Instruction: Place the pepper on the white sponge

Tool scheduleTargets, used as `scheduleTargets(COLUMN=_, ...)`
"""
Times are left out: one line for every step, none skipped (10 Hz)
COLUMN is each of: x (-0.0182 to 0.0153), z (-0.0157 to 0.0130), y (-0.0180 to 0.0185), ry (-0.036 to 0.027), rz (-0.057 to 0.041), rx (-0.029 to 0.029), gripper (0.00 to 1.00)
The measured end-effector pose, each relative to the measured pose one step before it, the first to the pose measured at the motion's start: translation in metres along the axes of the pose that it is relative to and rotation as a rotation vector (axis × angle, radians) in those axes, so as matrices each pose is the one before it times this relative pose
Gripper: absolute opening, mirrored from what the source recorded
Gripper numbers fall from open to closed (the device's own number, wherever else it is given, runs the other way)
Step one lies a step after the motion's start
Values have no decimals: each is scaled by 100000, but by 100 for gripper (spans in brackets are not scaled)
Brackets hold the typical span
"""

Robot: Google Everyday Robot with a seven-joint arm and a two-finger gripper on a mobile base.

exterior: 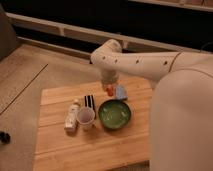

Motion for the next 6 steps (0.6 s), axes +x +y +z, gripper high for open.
scheduleTargets(x=-891, z=156, y=-1391, ry=96, rz=1131, rx=1891, gripper=0)
scheduleTargets(x=-400, z=72, y=-999, ry=110, rz=1137, rx=986, gripper=0)
scheduleTargets(x=48, z=9, y=-82, ry=239, rz=80, rx=161, gripper=0)
scheduleTargets(x=-80, z=-17, y=395, ry=-218, rz=-486, rx=-358, gripper=0)
scheduleTargets(x=18, z=-6, y=-1, ry=-31, rz=-39, rx=14, gripper=0)
scheduleTargets(x=116, z=157, y=40, ry=275, rz=-160, rx=78, gripper=0)
